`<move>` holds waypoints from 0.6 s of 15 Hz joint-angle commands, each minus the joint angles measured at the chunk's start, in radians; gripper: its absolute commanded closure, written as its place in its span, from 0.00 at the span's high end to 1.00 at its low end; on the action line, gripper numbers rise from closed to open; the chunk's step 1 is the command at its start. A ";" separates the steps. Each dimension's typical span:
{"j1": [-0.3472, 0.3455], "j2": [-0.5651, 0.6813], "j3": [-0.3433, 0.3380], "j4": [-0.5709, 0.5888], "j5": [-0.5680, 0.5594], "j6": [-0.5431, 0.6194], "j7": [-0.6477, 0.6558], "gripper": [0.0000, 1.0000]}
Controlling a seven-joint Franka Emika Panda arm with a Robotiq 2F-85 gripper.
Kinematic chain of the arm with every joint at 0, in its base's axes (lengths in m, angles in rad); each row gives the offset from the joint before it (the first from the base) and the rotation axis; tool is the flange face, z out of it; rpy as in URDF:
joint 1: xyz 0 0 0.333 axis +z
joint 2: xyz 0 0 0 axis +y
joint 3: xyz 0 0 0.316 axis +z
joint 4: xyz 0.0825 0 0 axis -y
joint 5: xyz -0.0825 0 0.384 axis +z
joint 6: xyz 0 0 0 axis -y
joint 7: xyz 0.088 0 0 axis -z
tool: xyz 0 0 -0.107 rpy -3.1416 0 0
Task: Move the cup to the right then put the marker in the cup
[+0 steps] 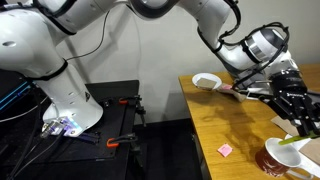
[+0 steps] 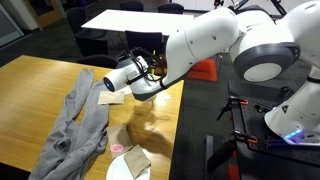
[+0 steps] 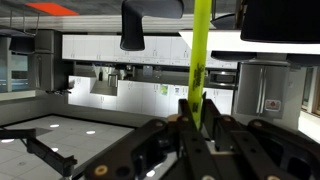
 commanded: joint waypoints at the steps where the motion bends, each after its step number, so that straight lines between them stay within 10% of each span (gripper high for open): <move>1: -0.026 0.039 0.024 0.055 -0.032 0.025 -0.016 0.05; 9: -0.037 0.082 0.034 0.066 -0.039 0.106 -0.038 0.05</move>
